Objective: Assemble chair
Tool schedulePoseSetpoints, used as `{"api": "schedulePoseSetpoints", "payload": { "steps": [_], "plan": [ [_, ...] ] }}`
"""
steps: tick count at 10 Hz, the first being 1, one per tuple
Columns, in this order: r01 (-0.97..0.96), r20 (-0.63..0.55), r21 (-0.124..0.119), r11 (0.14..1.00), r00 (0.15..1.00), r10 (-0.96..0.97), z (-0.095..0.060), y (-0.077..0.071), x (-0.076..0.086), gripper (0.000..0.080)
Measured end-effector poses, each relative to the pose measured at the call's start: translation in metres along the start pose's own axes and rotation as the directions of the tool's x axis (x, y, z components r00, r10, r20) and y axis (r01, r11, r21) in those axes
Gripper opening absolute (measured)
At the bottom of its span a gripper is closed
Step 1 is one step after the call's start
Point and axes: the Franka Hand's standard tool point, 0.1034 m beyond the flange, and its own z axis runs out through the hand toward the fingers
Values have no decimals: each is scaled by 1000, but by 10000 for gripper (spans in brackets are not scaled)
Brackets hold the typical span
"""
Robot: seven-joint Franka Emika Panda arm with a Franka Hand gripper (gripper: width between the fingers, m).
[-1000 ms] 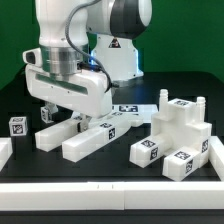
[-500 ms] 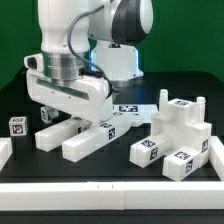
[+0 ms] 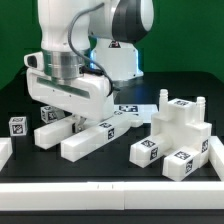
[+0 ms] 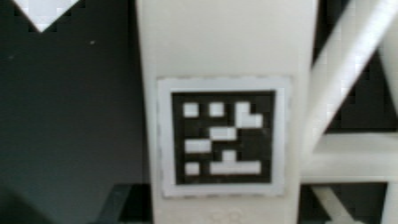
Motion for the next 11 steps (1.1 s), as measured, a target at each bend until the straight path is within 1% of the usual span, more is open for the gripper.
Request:
{"api": "schedulePoseSetpoints", "payload": {
  "steps": [1, 2, 3, 5, 6, 7, 8, 9, 10, 11],
  "plan": [
    [2, 15, 19, 1000, 1000, -3, -16, -5, 3, 288],
    [9, 34, 46, 999, 999, -11, -36, -8, 3, 287],
    [10, 46, 73, 997, 999, -13, -55, -14, 2, 287],
    [-7, 77, 128, 992, 997, -3, -97, -28, -5, 287],
    [-6, 67, 138, 990, 998, -4, -108, -37, -10, 287],
    [2, 67, 133, 991, 998, -11, -98, -40, -15, 287],
    [-23, 81, 115, 993, 997, 13, -76, -31, -18, 287],
    [-19, 93, 111, 994, 996, 8, -75, -34, -17, 287],
    [-17, 86, 119, 993, 996, 7, -80, -36, -16, 287],
    [-18, 88, 117, 993, 996, 7, -79, -38, -17, 287]
  ]
}}
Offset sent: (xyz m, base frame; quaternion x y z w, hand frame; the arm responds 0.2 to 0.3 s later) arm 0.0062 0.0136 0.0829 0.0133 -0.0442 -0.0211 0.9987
